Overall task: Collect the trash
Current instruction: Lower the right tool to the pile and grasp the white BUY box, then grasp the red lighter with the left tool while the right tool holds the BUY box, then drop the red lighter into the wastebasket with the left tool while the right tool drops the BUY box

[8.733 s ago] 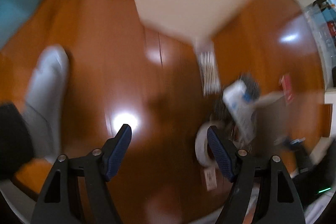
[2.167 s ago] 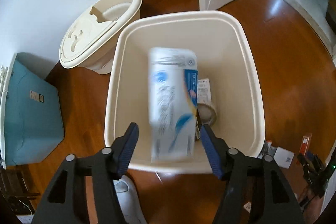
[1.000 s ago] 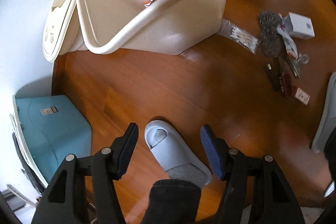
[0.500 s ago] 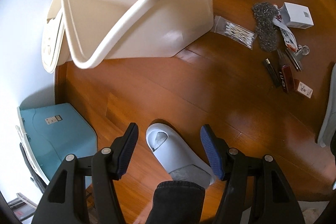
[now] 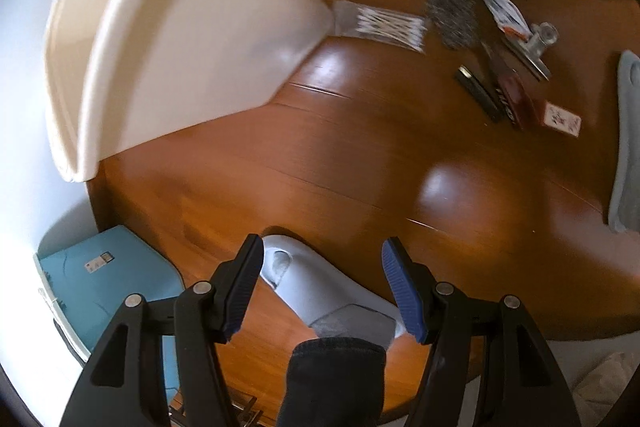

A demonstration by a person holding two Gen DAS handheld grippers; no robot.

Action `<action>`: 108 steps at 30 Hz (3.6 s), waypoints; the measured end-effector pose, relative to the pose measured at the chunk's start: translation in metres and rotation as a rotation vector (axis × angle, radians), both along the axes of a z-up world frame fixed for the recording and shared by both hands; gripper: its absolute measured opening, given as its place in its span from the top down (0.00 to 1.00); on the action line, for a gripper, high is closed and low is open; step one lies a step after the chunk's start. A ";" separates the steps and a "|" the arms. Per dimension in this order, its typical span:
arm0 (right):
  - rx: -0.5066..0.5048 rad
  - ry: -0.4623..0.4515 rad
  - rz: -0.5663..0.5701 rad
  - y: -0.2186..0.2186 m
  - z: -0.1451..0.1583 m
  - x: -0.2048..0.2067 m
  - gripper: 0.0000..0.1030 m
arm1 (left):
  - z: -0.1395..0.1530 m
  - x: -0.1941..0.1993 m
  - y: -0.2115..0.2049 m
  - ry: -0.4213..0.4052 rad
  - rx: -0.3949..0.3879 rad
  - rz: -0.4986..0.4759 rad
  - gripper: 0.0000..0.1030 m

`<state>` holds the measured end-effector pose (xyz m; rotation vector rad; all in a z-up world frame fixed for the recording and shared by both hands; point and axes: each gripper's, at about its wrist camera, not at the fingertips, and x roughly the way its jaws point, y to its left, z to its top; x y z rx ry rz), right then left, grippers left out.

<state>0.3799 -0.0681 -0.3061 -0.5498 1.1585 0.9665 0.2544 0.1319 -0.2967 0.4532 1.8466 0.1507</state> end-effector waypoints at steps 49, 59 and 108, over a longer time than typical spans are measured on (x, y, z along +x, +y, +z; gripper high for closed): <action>0.052 0.250 -0.392 -0.140 -0.065 0.005 0.45 | -0.176 0.039 -0.110 -0.292 -0.249 0.629 0.40; 0.053 0.250 -0.394 -0.134 -0.068 0.003 0.45 | -0.181 0.022 -0.116 -0.274 -0.296 0.584 0.52; 0.146 0.224 -0.415 -0.093 -0.042 0.017 0.45 | 0.108 0.079 0.139 -0.686 -0.130 0.743 0.70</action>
